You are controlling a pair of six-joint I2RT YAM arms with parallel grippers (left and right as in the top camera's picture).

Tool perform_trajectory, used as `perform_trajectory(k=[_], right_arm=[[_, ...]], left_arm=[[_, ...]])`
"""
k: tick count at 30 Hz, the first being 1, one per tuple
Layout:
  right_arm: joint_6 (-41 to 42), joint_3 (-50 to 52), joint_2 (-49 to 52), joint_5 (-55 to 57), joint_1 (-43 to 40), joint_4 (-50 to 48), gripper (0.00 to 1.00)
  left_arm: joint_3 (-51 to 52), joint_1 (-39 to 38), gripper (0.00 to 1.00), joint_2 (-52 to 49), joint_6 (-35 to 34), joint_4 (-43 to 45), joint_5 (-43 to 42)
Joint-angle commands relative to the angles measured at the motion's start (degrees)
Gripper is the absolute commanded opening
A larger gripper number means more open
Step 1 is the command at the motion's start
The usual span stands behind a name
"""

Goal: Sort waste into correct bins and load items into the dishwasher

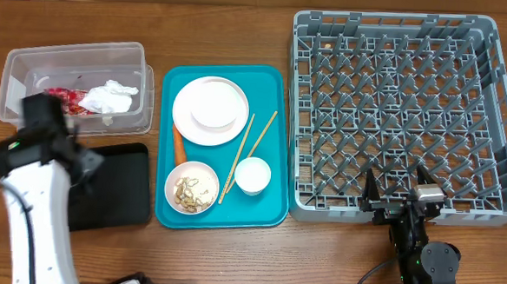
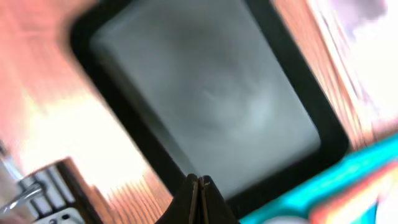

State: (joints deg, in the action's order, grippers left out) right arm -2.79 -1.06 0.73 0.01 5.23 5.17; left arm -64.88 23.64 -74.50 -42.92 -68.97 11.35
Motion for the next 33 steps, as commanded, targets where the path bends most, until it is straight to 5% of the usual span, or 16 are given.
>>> perform_trajectory(k=[1, 14, 33], right_arm=[[-0.07, 0.61, -0.57, -0.15, -0.22, -0.35, 1.0], [-0.07, 0.61, -0.57, -0.15, -0.22, -0.35, 1.0], [-0.07, 0.61, -0.57, -0.15, -0.22, -0.35, 1.0]], left_arm=[[-0.52, 9.64, 0.04, 1.97, -6.03, -0.5, 2.56], [12.11, 40.04, 0.04, 1.64, -9.35, 7.74, -5.62], [24.65, 41.05, 0.04, -11.28, -3.52, 27.15, -9.79]])
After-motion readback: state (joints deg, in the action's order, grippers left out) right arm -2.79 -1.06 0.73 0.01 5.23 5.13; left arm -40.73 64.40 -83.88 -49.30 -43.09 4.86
